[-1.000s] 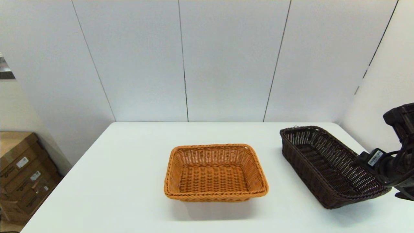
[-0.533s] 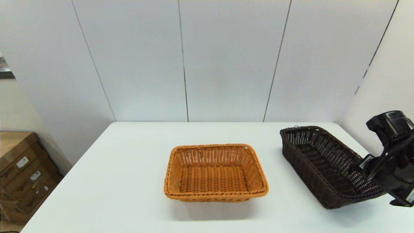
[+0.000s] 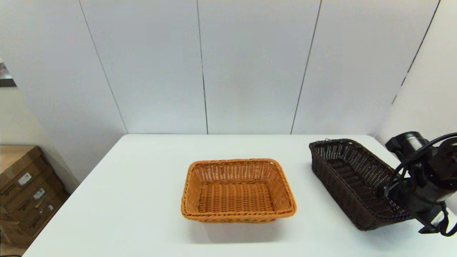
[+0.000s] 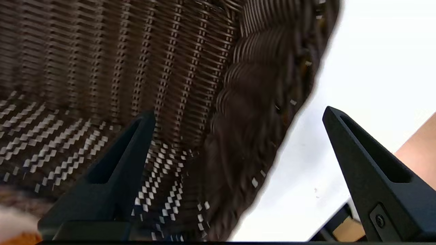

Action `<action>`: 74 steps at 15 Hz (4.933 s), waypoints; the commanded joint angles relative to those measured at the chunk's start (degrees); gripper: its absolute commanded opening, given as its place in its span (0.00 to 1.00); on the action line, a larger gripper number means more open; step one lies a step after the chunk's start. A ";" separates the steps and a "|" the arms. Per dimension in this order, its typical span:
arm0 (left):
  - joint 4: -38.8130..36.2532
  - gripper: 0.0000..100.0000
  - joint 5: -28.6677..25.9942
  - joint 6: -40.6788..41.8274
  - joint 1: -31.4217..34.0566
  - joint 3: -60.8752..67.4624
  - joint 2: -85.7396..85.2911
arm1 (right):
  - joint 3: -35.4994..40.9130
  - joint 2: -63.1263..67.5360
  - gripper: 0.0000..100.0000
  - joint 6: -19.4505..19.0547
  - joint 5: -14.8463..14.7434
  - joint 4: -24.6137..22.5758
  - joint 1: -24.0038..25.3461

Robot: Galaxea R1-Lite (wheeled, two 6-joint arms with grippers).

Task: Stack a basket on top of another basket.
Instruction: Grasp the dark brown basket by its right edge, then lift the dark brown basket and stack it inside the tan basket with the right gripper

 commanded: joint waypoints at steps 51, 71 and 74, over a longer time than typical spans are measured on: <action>-0.05 1.00 -0.06 -0.04 0.02 0.09 -0.04 | -1.23 -13.38 0.00 2.69 31.21 -0.48 -18.09; -0.05 1.00 -0.06 -0.04 0.02 0.09 -0.04 | -1.93 -23.93 0.00 -20.16 36.05 2.15 -2.89; -0.05 1.00 -0.06 -0.04 0.02 0.09 -0.04 | -2.73 -23.31 0.00 -23.85 35.96 3.56 3.26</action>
